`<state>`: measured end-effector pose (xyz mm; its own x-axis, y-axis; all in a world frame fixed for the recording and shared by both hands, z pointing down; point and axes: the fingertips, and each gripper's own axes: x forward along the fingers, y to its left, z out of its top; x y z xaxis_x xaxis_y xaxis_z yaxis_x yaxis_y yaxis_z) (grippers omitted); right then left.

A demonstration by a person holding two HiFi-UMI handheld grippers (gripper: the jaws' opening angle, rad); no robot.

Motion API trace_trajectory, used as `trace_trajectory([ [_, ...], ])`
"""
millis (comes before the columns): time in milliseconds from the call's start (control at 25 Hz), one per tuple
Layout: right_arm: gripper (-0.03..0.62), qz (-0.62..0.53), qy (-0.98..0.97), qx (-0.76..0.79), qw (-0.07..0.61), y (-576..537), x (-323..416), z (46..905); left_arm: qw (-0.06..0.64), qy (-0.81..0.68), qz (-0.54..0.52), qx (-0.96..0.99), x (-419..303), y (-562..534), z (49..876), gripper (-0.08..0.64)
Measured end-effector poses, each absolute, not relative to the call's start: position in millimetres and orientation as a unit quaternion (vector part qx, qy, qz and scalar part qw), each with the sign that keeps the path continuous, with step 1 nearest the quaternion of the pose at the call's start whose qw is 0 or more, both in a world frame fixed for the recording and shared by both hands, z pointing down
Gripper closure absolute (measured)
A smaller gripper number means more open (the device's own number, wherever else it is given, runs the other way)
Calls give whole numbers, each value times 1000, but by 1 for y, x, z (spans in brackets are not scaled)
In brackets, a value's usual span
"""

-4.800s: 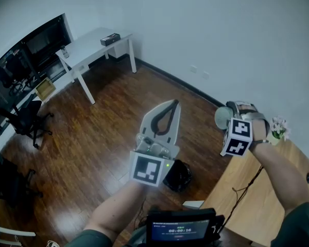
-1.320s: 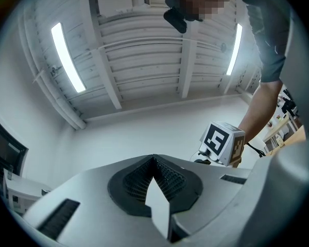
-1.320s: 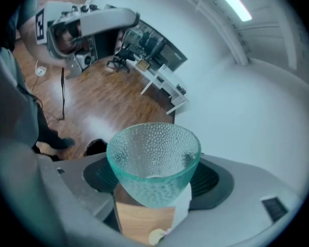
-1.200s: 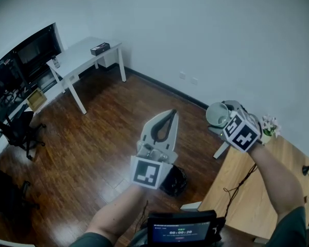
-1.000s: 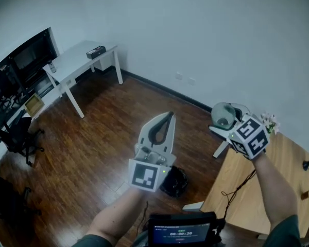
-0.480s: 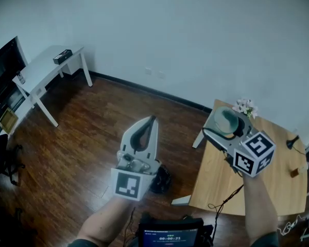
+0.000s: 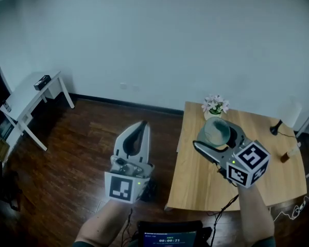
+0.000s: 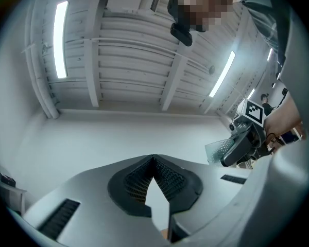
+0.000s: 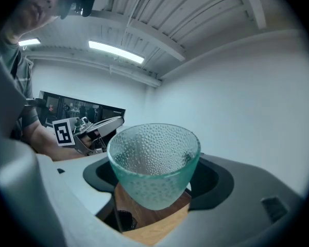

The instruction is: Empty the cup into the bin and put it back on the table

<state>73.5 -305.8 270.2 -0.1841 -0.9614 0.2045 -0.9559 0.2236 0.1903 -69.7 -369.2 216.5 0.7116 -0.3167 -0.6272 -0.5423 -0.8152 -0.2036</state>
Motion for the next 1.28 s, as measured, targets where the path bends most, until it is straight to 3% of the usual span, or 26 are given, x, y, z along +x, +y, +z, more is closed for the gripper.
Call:
trace_trajectory([
  [480,204,-7,-741,657,138,-170,199,260,186,182,295,-920,65,-241,215,569],
  [1280,204,24,-680,722,126,-21,332,274,167,77,295,-938,213,-91,213,569],
])
